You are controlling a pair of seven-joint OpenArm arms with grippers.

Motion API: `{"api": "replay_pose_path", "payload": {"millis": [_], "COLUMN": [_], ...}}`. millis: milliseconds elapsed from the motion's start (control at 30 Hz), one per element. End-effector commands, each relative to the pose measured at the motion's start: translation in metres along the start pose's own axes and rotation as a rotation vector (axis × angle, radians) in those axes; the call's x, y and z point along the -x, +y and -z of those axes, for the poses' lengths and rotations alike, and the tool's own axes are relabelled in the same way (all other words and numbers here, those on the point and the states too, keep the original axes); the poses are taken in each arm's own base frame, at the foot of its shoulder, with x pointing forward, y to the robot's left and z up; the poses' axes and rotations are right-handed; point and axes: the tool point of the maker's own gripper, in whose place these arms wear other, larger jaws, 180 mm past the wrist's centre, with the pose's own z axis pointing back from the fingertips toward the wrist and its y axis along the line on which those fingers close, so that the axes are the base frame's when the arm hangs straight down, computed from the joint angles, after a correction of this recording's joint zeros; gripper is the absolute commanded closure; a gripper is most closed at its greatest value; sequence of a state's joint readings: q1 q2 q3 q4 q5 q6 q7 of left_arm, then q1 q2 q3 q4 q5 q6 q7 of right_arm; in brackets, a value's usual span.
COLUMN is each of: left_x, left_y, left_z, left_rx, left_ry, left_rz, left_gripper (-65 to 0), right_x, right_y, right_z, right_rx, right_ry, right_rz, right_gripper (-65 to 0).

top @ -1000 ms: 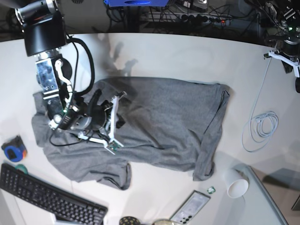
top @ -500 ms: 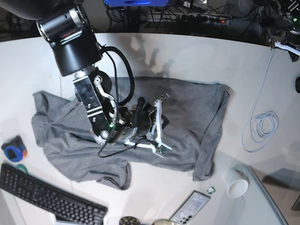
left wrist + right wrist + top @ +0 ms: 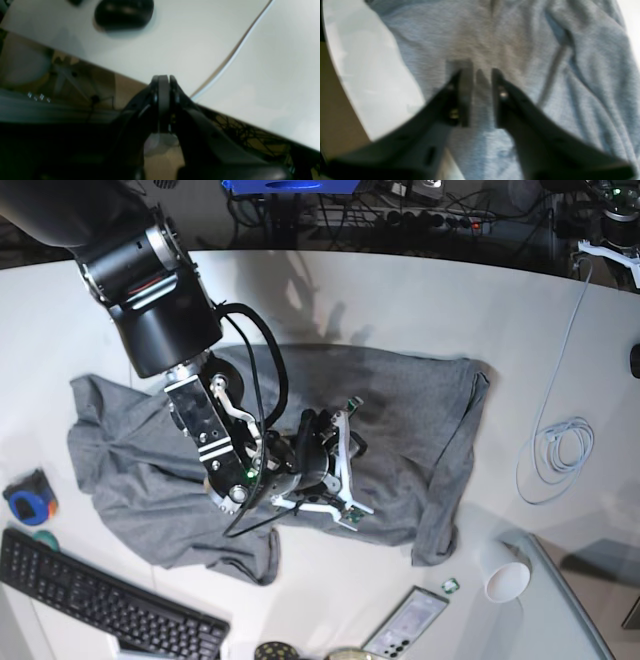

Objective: Layout the t-shirt on the table in an organized manner, then fold the t-shirt properly
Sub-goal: 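Move the right gripper onto the shirt middle and grasp fabric, then lift the grasped fabric with the right gripper toward the collar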

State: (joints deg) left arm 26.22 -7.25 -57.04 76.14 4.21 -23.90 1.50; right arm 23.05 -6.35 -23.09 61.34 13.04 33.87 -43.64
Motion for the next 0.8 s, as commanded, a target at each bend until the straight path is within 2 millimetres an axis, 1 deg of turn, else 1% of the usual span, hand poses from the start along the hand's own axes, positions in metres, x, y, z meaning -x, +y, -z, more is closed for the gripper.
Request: {"api": "replay_pose_path", "payload": {"millis": [0, 33, 133, 233, 300, 467, 667, 767], "left_x": [-0.009, -0.007, -0.002, -0.002, -0.003, -0.002, -0.001, -0.001], "left_y": [0.012, 0.012, 0.011, 0.009, 0.009, 0.008, 0.009, 0.009], "left_z": [-0.001, -0.001, -0.001, -0.001, 0.000, 0.000, -0.001, -0.001], "left_rx": [-0.024, -0.023, -0.021, -0.019, -0.018, -0.018, -0.018, -0.018], "left_ry": [-0.036, -0.029, -0.018, -0.019, -0.023, -0.019, -0.018, -0.018], "left_rz": [0.009, 0.005, 0.000, -0.002, -0.004, -0.006, -0.005, -0.005], "left_gripper": [0.0, 0.0, 0.0, 0.0, 0.0, 0.0, 0.0, 0.0], "right_x": [-0.021, -0.021, -0.019, -0.018, -0.013, 0.012, 0.031, 0.036], "right_y": [-0.003, -0.003, -0.007, -0.008, -0.011, -0.011, -0.008, -0.006], "right_z": [-0.003, -0.001, 0.003, 0.009, 0.015, 0.030, 0.038, 0.042], "right_rx": [-0.001, -0.007, -0.009, -0.021, -0.029, -0.055, -0.070, -0.076], "right_ry": [-0.049, -0.041, -0.020, -0.017, -0.018, 0.011, 0.045, 0.040], "right_rz": [-0.007, -0.002, 0.007, 0.026, 0.050, 0.118, 0.155, 0.175], "right_gripper": [-22.5, -25.7, -32.0, -34.7, -34.8, -34.8, -34.7, -33.9]}}
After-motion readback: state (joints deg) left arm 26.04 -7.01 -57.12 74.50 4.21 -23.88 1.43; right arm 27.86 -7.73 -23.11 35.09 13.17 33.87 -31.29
